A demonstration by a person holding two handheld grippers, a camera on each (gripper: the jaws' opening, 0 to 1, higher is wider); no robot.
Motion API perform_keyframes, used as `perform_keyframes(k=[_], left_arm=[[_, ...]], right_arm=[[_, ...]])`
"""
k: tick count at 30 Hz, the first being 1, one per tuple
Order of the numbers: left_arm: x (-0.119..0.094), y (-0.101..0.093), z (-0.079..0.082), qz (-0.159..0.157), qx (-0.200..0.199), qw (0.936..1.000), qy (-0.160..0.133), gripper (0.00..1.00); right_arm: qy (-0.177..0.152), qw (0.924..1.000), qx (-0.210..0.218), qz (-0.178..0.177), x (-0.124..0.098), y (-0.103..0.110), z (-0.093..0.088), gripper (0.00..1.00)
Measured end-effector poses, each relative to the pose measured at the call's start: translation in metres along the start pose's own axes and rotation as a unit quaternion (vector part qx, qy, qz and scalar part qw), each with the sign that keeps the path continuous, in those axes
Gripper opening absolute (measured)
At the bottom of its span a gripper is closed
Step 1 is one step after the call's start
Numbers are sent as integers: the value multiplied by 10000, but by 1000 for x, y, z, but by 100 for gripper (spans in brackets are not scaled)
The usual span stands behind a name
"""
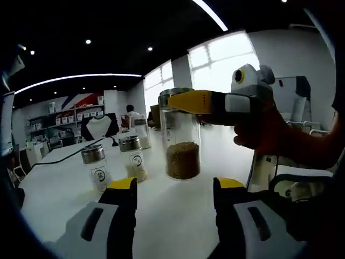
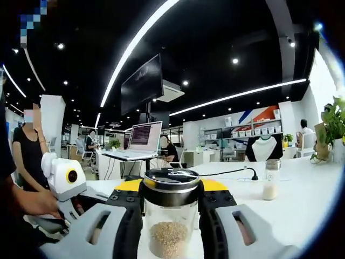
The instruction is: Rotate the seasoning bottle until the label or dispensing opening points toward the visible target arrow and the bottle remains upright within the marked orientation range
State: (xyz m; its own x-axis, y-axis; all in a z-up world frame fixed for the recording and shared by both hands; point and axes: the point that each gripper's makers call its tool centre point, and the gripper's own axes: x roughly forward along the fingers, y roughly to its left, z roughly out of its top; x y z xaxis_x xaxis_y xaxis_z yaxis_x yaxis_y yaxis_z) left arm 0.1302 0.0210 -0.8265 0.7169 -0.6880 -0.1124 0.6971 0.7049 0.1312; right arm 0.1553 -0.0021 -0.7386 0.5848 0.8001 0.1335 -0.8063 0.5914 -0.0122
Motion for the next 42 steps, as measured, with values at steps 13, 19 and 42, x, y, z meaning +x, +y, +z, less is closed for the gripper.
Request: perform_keyframes(k=[13, 19, 42], left_arm=[[-3, -25, 8, -662, 211, 9971, -313, 55], [-5, -34, 18, -723, 540, 9940, -613, 48], [-4, -10, 30, 895, 1206, 9878, -424, 42]], right_arm=[[46, 9973, 22, 732, -3, 53, -1, 37], [99, 9958, 28, 909, -8, 65, -3, 37], [-39, 9997, -48, -247, -1, 58, -8, 39]])
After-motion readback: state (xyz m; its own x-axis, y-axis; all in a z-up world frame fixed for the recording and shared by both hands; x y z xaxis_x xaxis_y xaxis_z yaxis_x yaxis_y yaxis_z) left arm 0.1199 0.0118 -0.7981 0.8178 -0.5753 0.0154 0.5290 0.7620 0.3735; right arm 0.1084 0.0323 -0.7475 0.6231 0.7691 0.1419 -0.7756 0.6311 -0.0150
